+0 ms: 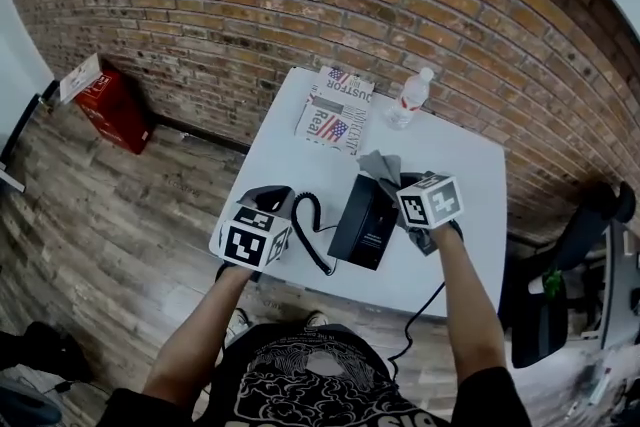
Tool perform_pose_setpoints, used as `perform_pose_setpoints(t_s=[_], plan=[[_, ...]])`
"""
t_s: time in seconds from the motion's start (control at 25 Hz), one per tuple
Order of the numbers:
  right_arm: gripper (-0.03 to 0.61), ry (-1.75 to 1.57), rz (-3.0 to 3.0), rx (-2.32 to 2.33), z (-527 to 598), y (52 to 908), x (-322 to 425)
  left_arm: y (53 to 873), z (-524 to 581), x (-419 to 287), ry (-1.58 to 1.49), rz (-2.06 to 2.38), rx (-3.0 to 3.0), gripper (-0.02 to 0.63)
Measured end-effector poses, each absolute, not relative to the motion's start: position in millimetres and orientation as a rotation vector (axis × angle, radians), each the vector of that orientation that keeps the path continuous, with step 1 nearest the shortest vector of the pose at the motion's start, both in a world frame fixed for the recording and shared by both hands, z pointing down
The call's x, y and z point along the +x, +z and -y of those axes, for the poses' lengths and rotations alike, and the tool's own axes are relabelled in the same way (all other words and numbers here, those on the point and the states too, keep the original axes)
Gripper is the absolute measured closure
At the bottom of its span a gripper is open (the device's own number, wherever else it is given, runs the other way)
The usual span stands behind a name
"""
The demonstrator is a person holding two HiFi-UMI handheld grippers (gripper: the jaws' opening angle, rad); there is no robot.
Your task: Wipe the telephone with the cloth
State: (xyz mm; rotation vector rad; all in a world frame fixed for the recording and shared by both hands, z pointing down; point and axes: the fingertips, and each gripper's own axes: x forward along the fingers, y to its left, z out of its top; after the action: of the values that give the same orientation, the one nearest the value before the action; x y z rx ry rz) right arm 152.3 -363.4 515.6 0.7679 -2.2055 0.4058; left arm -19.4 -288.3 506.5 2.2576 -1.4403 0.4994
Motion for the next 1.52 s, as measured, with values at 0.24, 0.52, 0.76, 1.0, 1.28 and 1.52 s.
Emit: perform_pose_setpoints(t_s=[0.24, 0.52, 0.76, 1.0, 1.28, 1.52], plan=[[0.568, 0.481, 2.219, 0.716, 367, 516, 143, 507, 285, -25, 0.494, 1.452, 2.246, 0.607], [0.568, 0.551, 2.228, 0.704, 374, 516, 135, 509, 280, -40, 0.497, 1.482, 2.213, 0.607], [0.568, 0.554, 2.223, 0.687, 377, 517, 123, 510, 274, -51, 0.497, 1.5, 2.193, 0.607], [0.568, 0.562, 2.231, 0.672, 378, 518, 108, 511, 267, -63, 0.499, 1.517, 2.177, 0.607], [0.568, 0.496, 2.224, 0.664, 377, 515, 94, 508, 262, -67, 0.497, 1.518, 2.183, 0.607], [0.568, 0.415, 2.237, 0.676, 374, 510, 82, 510, 257, -70, 0.502, 1.51, 2.183, 0.607]])
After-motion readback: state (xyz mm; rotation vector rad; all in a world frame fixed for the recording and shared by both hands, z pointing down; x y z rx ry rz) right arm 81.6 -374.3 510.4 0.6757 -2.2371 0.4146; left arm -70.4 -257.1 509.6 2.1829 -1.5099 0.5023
